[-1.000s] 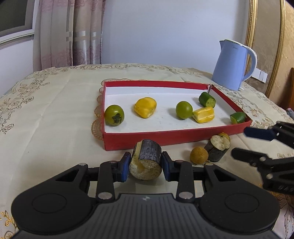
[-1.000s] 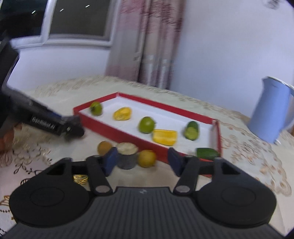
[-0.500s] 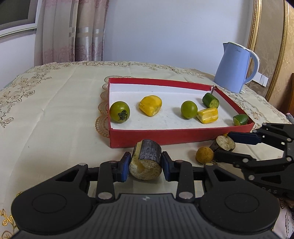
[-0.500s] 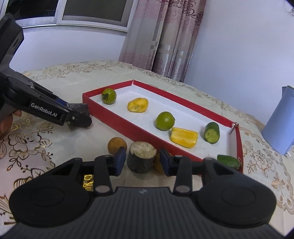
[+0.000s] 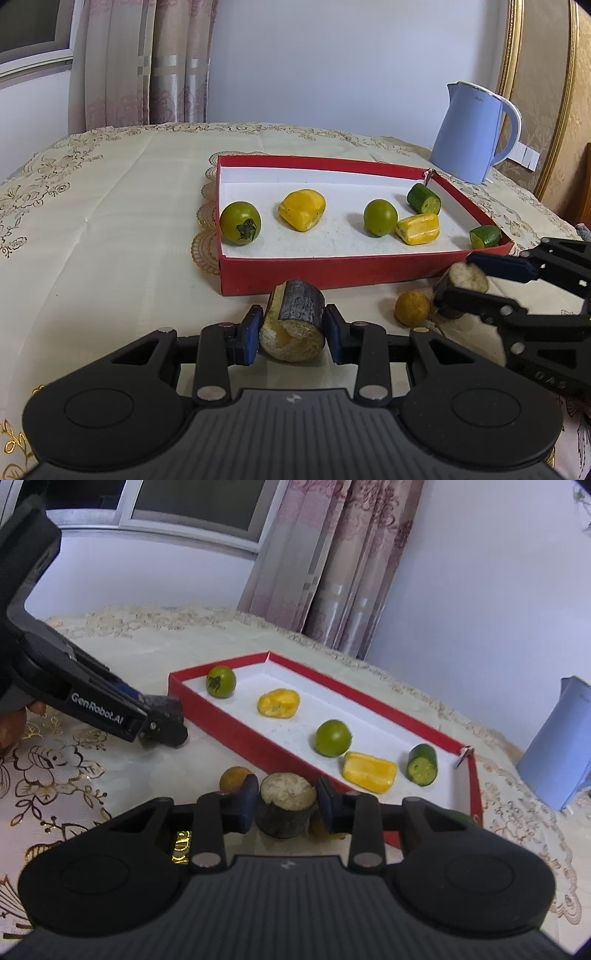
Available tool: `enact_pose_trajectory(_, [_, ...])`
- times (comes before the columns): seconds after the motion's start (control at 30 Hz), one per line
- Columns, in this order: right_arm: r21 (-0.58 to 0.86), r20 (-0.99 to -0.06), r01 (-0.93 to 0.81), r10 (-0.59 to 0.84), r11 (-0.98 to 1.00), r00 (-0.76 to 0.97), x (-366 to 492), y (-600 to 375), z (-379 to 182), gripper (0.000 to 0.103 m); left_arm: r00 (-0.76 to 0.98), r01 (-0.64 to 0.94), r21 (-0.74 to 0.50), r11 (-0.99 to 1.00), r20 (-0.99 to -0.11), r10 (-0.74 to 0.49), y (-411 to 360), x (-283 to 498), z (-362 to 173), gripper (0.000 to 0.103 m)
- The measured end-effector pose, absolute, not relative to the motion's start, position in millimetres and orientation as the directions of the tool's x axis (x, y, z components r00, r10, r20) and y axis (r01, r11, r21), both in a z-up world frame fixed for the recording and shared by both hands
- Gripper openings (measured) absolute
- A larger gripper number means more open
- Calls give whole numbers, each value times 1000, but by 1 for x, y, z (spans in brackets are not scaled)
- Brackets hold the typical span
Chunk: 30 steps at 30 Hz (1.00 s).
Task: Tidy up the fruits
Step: 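Grasp another eggplant piece with the right tool while the left tool holds its chunk, then lower the eggplant chunk into the tray and open the left tool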
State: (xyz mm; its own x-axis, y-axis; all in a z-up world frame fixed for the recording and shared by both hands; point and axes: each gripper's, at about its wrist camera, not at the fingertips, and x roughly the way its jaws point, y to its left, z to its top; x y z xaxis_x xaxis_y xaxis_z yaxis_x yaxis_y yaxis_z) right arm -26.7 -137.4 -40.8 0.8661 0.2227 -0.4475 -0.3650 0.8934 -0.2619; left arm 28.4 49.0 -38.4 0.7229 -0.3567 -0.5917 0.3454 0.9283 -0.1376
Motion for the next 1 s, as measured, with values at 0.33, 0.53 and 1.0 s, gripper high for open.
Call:
enact_pose_trajectory(0.33, [-89, -336, -192, 152, 977, 930, -29, -184, -28, 32, 727, 333, -132, 933, -595, -344, 48, 27, -36, 34])
enact_pose_trajectory(0.53, [37, -302, -127, 133, 991, 944, -28, -209, -29, 32, 737, 327, -125, 937, -587, -335, 45, 24, -29, 34])
enact_pose_trajectory(1.0, [96, -260, -90, 113, 991, 959, -32, -221, -30, 32, 799, 292, -103, 951, -520, -302, 10, 56, 5, 35])
